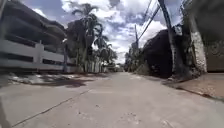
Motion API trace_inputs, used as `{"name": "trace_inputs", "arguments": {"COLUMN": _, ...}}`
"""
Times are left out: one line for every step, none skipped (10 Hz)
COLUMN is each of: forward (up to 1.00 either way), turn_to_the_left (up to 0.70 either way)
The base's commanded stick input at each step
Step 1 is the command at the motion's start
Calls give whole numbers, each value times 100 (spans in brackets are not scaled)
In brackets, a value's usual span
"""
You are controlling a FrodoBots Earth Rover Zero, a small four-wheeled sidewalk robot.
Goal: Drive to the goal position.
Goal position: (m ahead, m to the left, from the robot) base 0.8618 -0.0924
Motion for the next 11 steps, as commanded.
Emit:
{"name": "trace_inputs", "arguments": {"forward": 70, "turn_to_the_left": 0}}
{"name": "trace_inputs", "arguments": {"forward": 70, "turn_to_the_left": 0}}
{"name": "trace_inputs", "arguments": {"forward": 70, "turn_to_the_left": 0}}
{"name": "trace_inputs", "arguments": {"forward": 70, "turn_to_the_left": 0}}
{"name": "trace_inputs", "arguments": {"forward": 70, "turn_to_the_left": 0}}
{"name": "trace_inputs", "arguments": {"forward": 70, "turn_to_the_left": 0}}
{"name": "trace_inputs", "arguments": {"forward": 70, "turn_to_the_left": 0}}
{"name": "trace_inputs", "arguments": {"forward": 70, "turn_to_the_left": 0}}
{"name": "trace_inputs", "arguments": {"forward": 70, "turn_to_the_left": 0}}
{"name": "trace_inputs", "arguments": {"forward": 70, "turn_to_the_left": 0}}
{"name": "trace_inputs", "arguments": {"forward": 70, "turn_to_the_left": 0}}
